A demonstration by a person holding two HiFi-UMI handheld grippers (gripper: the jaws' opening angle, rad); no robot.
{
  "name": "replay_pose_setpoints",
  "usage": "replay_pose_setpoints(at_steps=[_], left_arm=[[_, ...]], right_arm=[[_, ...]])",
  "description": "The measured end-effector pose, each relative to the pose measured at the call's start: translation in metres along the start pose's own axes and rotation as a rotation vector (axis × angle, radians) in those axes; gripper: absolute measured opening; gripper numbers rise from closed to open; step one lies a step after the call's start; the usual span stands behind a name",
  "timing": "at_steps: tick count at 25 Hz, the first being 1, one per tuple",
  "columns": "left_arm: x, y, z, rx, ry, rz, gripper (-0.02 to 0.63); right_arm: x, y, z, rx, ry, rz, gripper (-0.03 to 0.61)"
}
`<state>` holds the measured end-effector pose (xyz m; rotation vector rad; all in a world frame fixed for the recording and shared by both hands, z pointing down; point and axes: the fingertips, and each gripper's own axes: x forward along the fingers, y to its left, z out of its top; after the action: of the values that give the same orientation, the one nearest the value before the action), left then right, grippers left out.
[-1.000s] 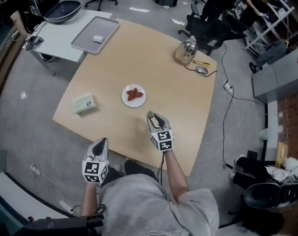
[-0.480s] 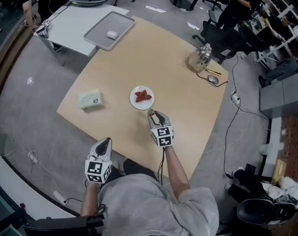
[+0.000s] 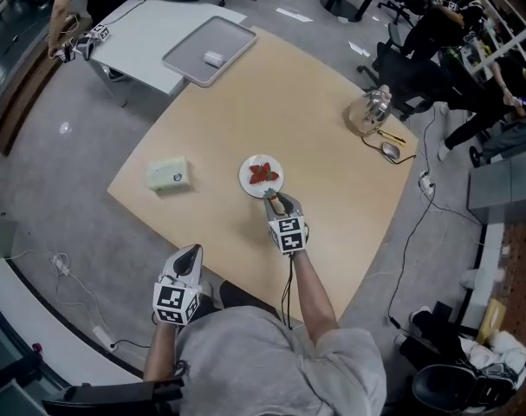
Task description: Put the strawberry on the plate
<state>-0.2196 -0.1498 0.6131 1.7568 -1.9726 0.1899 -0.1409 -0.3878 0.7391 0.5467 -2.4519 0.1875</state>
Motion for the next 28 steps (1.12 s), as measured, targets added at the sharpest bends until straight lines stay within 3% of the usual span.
replay_pose_setpoints(at_steps=[28], left_arm=[[0.007,0.027,-0.002,-0.041,0.038,0.08,0.02]], right_arm=[[0.068,-0.007,-0.027,-0.108,0.141,0.003,0.139]])
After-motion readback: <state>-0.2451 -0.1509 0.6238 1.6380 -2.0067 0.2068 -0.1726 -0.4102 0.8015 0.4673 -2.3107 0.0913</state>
